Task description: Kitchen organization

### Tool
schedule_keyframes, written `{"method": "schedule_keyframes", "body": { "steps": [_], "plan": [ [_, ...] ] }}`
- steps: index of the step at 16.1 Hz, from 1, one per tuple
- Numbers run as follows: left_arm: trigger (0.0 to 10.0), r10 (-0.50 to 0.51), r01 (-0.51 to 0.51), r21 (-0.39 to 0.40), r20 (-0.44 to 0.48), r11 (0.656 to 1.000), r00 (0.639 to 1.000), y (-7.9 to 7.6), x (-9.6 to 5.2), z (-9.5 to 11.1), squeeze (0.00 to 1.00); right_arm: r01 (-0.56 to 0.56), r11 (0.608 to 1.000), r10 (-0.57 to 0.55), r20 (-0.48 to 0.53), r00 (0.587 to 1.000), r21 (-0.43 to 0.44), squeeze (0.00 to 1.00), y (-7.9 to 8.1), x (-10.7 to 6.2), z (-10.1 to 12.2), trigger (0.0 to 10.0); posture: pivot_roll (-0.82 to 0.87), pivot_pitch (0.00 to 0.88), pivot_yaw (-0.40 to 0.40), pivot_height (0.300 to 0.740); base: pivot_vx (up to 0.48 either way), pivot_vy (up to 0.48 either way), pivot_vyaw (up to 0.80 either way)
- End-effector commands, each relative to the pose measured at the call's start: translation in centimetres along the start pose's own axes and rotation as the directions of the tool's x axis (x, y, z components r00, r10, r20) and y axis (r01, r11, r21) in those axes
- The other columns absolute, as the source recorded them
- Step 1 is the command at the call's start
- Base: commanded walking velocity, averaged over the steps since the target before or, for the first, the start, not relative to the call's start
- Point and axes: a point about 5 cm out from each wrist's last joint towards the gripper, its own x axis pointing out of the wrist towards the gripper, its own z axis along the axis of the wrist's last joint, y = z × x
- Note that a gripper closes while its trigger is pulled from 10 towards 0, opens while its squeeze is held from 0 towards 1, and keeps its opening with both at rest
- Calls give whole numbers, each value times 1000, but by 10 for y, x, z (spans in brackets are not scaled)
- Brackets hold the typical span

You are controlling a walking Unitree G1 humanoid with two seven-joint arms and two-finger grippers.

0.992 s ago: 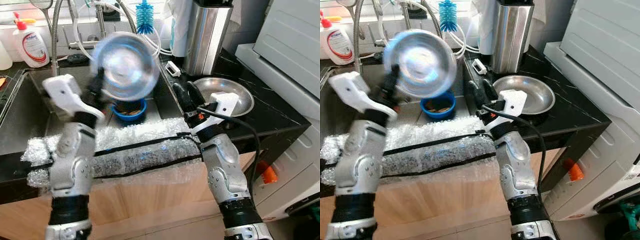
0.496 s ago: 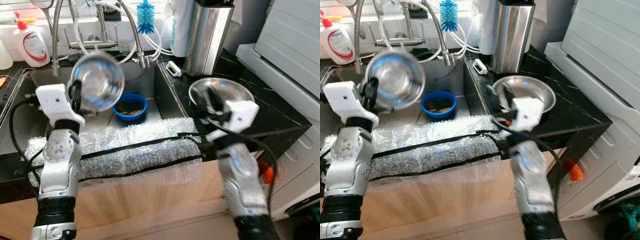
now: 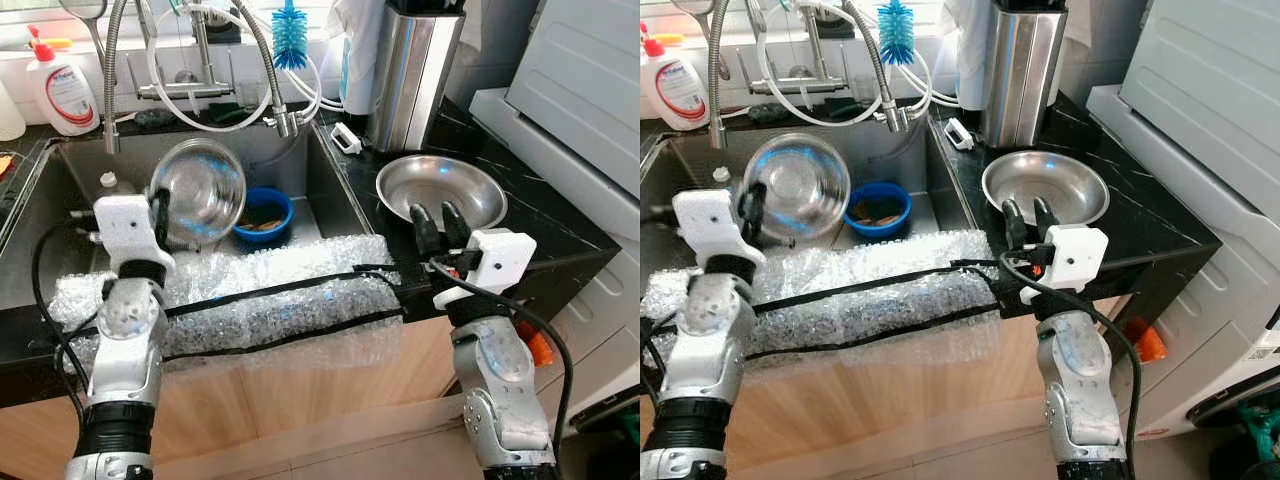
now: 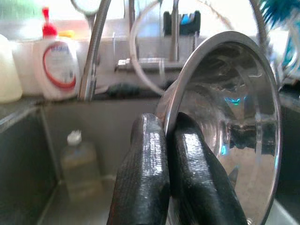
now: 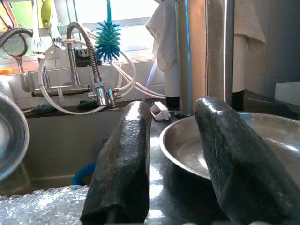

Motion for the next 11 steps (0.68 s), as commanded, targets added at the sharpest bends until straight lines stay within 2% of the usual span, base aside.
{"method": "schedule_keyframes", "body": {
  "steps": [1,5,7,11],
  "plan": [
    [10000,-7,6,16,24,1000,1000,-5,6,5,0,-2,1000,2,14,1000,-4,0,2,2,5,10000,27,0,-13,740,0,0,0],
    [10000,-29,31,36,-51,999,998,-11,10,-8,0,-4,1000,4,16,1000,-3,0,5,5,7,10000,20,0,-10,740,0,0,0],
    [10000,-61,68,54,-134,996,989,-14,9,-21,0,-9,1000,9,8,1000,-3,0,5,6,6,10000,23,0,-9,740,0,0,0],
    [10000,-73,86,59,-194,995,978,-16,5,-31,0,-22,1000,22,1,1000,3,0,9,8,5,10000,25,0,-10,740,0,0,0]
  ]
}}
